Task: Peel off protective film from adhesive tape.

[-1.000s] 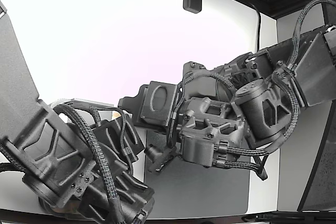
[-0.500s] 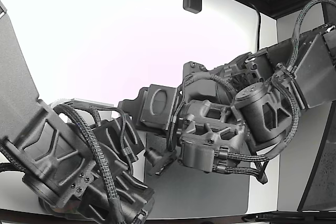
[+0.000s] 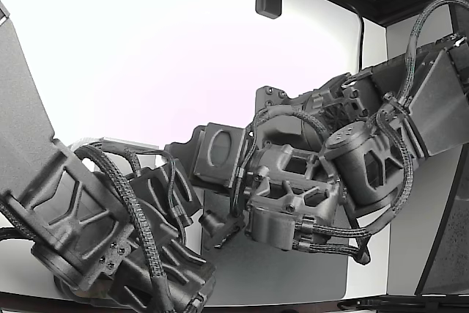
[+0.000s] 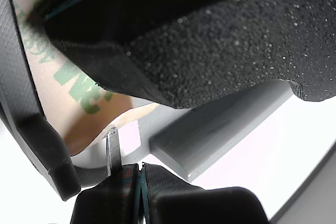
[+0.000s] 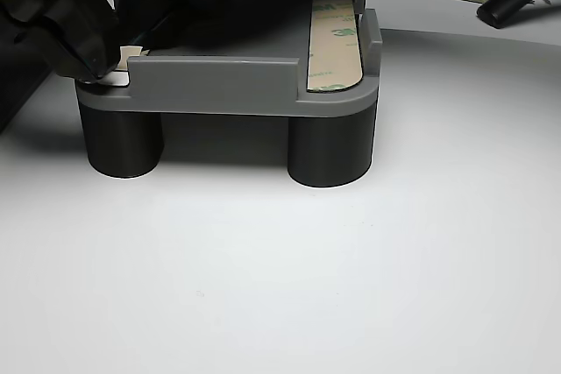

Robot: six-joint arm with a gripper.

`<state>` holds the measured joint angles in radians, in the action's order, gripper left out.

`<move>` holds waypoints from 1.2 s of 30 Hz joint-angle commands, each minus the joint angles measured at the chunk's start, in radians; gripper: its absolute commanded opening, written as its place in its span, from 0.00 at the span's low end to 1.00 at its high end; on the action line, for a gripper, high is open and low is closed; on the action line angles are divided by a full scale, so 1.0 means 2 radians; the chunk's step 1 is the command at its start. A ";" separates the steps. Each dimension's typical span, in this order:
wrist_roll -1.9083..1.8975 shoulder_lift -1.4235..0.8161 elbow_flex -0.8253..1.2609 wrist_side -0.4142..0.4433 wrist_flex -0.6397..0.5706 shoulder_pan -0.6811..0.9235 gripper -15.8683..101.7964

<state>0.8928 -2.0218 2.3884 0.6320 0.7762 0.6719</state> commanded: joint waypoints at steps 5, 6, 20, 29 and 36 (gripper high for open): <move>-0.004 0.001 -0.018 0.004 0.004 0.000 0.04; -0.005 0.004 -0.020 0.005 0.006 0.001 0.04; -0.018 0.015 -0.017 0.013 0.010 0.003 0.04; -0.021 0.008 -0.019 0.004 0.019 0.003 0.04; -0.028 0.015 -0.029 0.002 0.033 0.007 0.04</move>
<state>0.8406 -1.9819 2.3562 0.6397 0.8391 0.6903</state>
